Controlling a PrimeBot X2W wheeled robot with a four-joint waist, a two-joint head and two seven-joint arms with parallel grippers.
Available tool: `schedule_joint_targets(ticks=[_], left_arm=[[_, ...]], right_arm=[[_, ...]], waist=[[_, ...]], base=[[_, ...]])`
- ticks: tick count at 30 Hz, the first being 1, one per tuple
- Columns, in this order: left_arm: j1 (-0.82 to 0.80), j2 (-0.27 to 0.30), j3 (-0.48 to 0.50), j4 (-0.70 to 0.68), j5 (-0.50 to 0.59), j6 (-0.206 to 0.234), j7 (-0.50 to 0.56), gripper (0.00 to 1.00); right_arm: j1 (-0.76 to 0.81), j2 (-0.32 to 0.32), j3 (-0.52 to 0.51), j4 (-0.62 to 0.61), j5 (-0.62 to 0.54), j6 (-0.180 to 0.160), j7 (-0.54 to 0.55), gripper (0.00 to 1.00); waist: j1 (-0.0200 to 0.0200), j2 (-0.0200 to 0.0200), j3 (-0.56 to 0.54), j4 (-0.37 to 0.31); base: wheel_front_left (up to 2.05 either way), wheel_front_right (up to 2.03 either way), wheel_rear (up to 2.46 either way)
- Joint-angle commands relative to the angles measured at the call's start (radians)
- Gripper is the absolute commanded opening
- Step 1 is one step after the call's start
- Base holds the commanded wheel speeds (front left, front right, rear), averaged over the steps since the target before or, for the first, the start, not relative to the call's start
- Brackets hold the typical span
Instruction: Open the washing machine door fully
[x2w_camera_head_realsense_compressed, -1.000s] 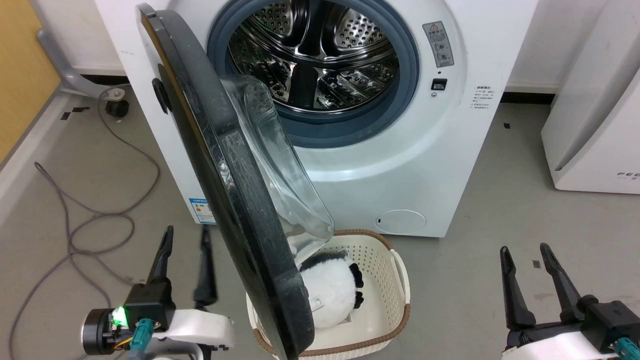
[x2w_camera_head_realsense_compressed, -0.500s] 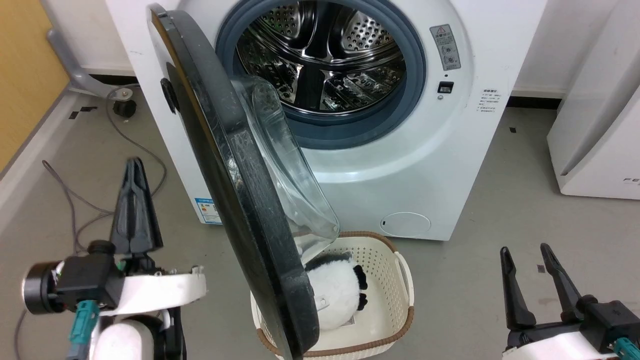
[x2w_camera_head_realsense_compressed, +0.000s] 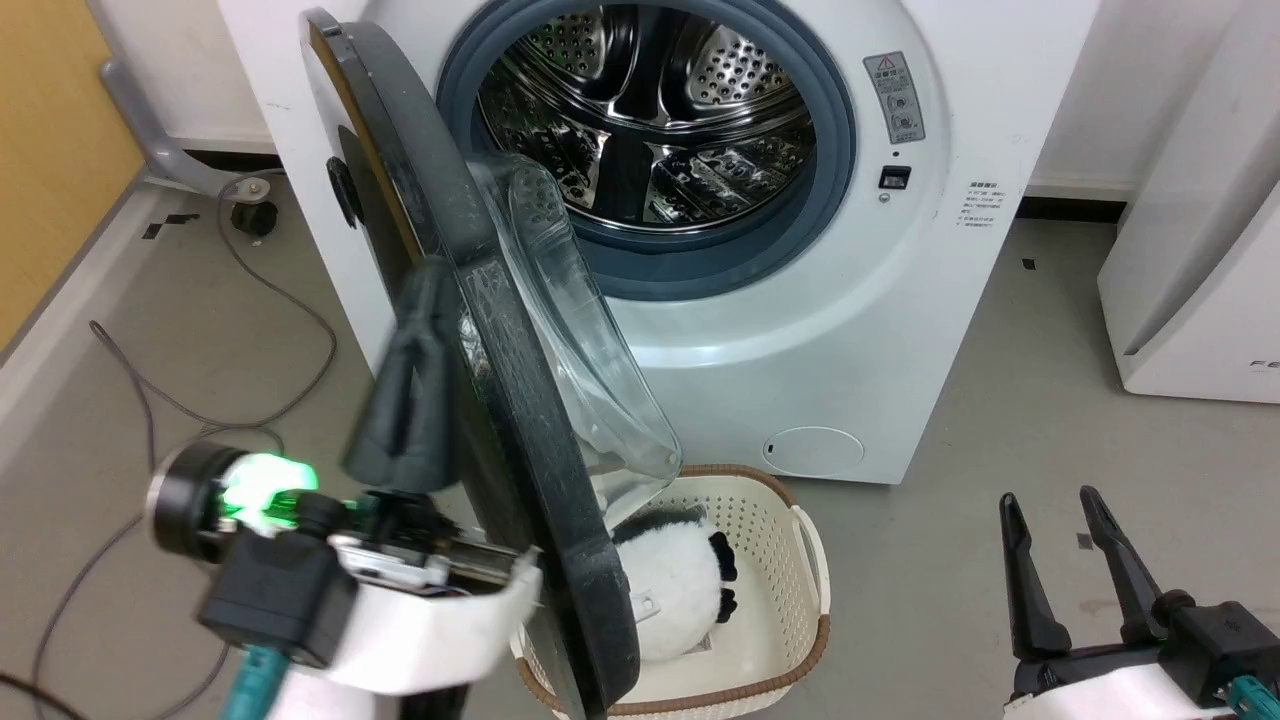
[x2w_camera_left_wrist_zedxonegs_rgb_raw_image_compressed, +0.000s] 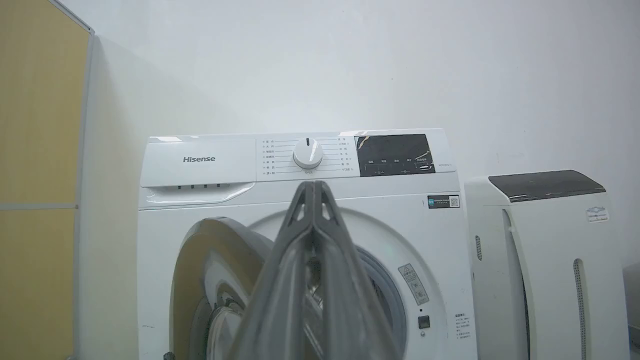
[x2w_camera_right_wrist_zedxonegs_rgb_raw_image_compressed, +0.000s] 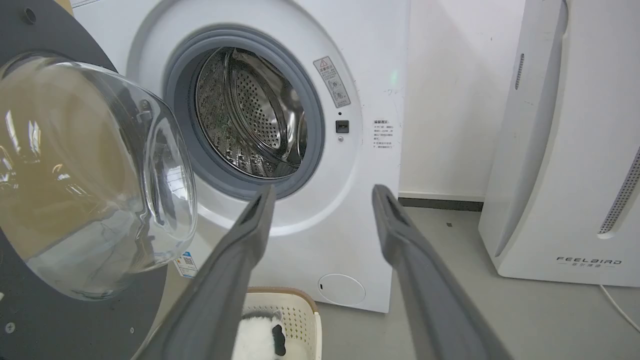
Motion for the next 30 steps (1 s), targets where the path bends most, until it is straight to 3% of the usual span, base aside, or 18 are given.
schedule_joint_targets(ticks=[1,18,30], left_arm=[[-0.011,0.000,-0.027,-0.010,0.008,-0.006,-0.004,0.00],[0.038,0.002,-0.323,0.015,0.068,-0.062,-0.004,0.00],[0.111,0.018,-0.475,0.137,0.048,-0.087,-0.004,0.00]], right_arm=[[0.018,0.005,0.001,-0.003,-0.007,0.001,-0.004,1.00],[0.024,0.005,0.001,0.009,-0.004,0.001,-0.004,1.00],[0.019,0.005,0.004,0.026,-0.005,0.001,-0.004,1.00]], waist=[[-0.0001,0.0000,0.000,0.000],[-0.0001,0.0000,-0.002,0.022],[-0.0001,0.0000,0.002,0.044]], base=[[0.00,0.00,0.00],[0.00,0.00,0.00],[0.00,0.00,0.00]])
